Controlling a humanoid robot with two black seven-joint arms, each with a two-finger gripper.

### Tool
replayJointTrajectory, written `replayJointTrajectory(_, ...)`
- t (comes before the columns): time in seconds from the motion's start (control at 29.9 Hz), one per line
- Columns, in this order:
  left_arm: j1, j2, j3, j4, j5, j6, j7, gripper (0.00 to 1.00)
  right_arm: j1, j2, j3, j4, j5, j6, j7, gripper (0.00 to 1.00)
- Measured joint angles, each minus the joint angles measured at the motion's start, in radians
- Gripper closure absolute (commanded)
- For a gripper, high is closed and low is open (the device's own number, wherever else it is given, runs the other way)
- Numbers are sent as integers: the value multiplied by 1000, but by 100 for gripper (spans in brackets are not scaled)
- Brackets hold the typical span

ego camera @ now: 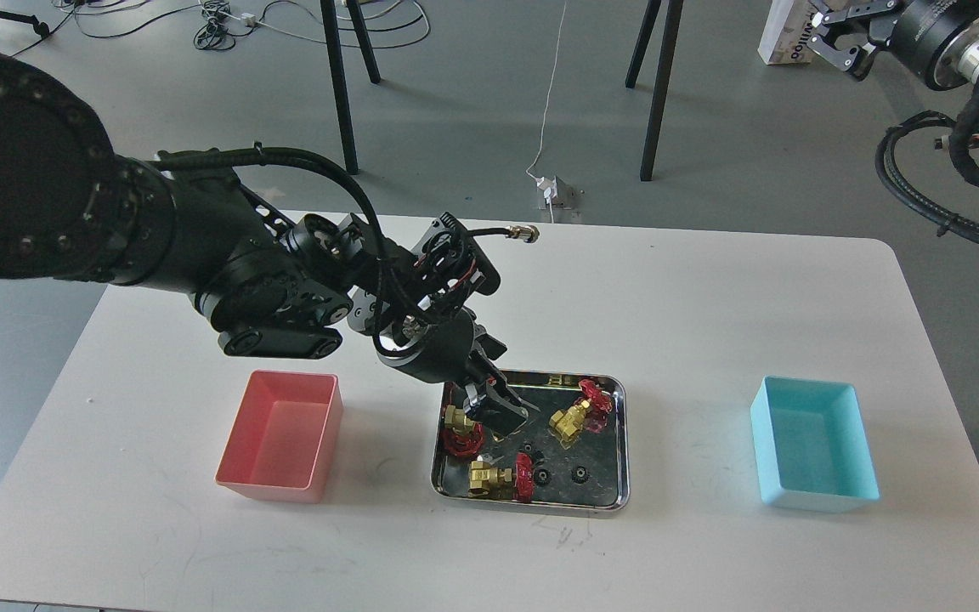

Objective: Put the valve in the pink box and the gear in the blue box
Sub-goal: 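Lower the left gripper onto a red-handled brass valve in the tray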

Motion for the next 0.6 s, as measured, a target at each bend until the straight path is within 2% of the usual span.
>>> replayJointTrajectory(0.3, 149, 0, 0, 123, 22, 28, 0, 4, -15, 17, -19, -4, 2, 0, -1, 1)
replayJointTrajectory(0.6, 234, 0, 0, 204, 82, 29, 0, 15, -37, 14, -20, 0, 3, 2, -1, 1)
